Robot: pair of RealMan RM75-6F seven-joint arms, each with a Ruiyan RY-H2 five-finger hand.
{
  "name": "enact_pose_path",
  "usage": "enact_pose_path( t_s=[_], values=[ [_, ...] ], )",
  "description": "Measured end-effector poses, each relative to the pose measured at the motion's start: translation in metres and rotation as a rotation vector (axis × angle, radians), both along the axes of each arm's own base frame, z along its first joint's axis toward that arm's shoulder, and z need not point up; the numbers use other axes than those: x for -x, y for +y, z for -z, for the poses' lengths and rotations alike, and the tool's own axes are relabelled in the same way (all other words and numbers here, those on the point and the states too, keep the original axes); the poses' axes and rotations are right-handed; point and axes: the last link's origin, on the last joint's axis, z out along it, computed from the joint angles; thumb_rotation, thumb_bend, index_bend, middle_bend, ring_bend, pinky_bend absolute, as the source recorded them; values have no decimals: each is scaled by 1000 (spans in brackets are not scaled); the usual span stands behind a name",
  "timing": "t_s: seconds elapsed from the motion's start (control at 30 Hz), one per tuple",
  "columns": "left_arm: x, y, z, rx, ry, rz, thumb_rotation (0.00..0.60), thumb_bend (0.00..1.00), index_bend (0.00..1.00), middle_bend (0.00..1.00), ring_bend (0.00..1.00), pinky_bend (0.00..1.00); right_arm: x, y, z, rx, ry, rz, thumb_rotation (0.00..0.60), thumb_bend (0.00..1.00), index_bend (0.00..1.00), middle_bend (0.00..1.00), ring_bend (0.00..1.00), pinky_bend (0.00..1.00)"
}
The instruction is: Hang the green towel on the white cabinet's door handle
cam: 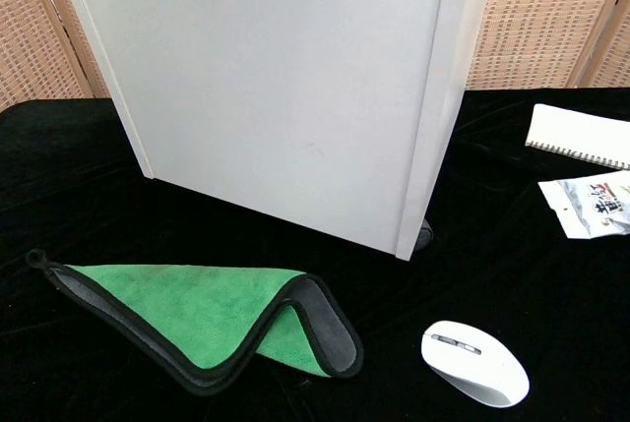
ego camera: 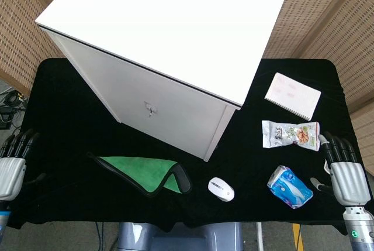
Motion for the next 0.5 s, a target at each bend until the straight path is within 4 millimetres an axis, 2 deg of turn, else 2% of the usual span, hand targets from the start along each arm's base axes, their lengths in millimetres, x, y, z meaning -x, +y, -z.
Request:
enact_pose_path(
  t_s=[0.5],
  values=[
    [-1,1,1,8,-12,5,600,144,0,0,0,0,0,0,1,-4,-11,3,600,133,0,0,0,0]
  ],
)
